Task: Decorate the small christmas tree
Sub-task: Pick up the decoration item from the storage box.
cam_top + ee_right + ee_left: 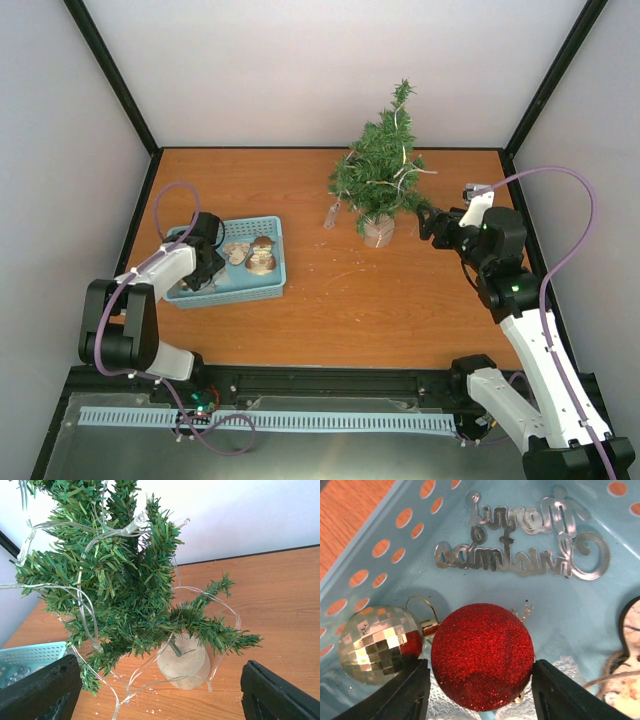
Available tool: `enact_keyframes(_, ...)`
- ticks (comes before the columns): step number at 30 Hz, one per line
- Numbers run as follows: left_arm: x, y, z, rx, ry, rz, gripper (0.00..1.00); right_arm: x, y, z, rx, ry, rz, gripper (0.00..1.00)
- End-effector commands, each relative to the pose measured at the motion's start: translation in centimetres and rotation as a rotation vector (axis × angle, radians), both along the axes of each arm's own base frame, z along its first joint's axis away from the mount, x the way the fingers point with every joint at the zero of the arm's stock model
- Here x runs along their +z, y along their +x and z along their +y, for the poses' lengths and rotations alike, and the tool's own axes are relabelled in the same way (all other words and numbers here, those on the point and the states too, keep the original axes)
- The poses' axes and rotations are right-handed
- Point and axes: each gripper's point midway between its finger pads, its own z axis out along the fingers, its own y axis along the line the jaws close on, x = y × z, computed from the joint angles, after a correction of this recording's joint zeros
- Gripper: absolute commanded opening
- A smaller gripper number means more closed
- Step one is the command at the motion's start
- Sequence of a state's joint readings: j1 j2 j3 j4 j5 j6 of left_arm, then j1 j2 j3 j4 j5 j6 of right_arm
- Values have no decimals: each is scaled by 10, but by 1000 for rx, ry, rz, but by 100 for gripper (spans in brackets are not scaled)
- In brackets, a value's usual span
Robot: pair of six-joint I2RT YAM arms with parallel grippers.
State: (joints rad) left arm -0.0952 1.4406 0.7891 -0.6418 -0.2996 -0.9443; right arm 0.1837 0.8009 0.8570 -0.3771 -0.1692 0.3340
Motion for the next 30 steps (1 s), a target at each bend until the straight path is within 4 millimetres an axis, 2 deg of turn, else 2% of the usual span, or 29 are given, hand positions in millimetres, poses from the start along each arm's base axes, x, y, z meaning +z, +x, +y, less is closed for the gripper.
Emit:
enact_keyframes(1,1,3,5,52,6,-53,53,14,-2,-2,-15,24,-32,86)
enact_keyframes(4,7,4,10,69,26,-88,46,15,-3,-2,-14,35,-34,85)
enact_keyframes(9,15,6,10,72,25,-112,44,24,-9,2,6,45,-58,84)
enact_keyframes(13,33,13,7,47,9,-169,42,36,-14,1,-1,49,-85,82)
enact_keyframes(19,84,31,-12,-83,-58,-299,41,59,-20,6,-4,52,-131,79)
enact_keyframes(24,139,43,-36,-230,-138,-468,37,84,-21,16,12,9,-176,79)
enact_keyframes(30,189,46,-84,-448,-332,-630,37,122,-24,51,135,-27,-266,75)
